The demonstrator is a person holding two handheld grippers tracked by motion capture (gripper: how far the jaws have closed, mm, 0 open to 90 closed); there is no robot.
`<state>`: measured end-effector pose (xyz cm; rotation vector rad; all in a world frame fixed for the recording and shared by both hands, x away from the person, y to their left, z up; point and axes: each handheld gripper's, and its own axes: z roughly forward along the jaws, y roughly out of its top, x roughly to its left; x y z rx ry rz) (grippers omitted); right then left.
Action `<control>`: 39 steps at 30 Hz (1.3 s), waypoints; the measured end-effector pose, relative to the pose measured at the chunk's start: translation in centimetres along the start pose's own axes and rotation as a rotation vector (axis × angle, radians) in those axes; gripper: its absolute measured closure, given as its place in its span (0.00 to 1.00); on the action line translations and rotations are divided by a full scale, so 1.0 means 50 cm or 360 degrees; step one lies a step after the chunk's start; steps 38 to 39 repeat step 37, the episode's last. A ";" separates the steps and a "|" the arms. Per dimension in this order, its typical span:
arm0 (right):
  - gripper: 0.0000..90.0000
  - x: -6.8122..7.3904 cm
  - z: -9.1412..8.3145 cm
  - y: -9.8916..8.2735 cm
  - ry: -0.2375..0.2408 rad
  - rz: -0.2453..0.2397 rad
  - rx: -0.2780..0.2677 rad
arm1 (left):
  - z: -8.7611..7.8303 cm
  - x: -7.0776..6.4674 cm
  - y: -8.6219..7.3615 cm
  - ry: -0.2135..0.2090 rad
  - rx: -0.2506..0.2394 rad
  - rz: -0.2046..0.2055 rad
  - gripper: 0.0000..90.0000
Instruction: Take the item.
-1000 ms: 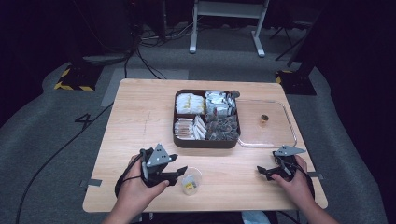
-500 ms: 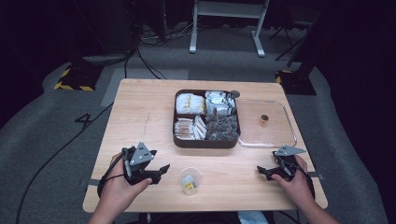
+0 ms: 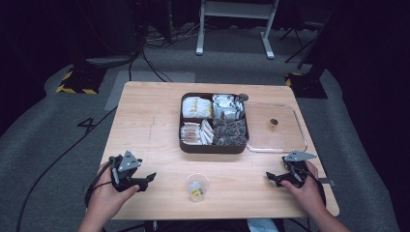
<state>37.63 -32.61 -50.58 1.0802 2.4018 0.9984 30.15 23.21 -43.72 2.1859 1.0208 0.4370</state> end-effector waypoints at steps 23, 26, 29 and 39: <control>0.00 0.000 0.000 0.000 0.0000 0.0000 0.0000 | 0.066 0.082 -0.105 0.0084 0.0135 -0.0129 0.22; 0.00 0.000 0.000 0.000 0.0000 0.0000 0.0000 | 0.075 0.093 -0.119 0.0064 0.0029 -0.0143 0.15; 0.00 0.000 0.000 0.000 0.0000 0.0000 0.0000 | 0.077 0.094 -0.118 0.0063 0.0028 -0.0146 0.14; 0.00 0.000 0.000 0.000 0.0000 0.0000 0.0000 | 0.088 0.103 -0.109 -0.0010 0.0070 -0.0073 0.02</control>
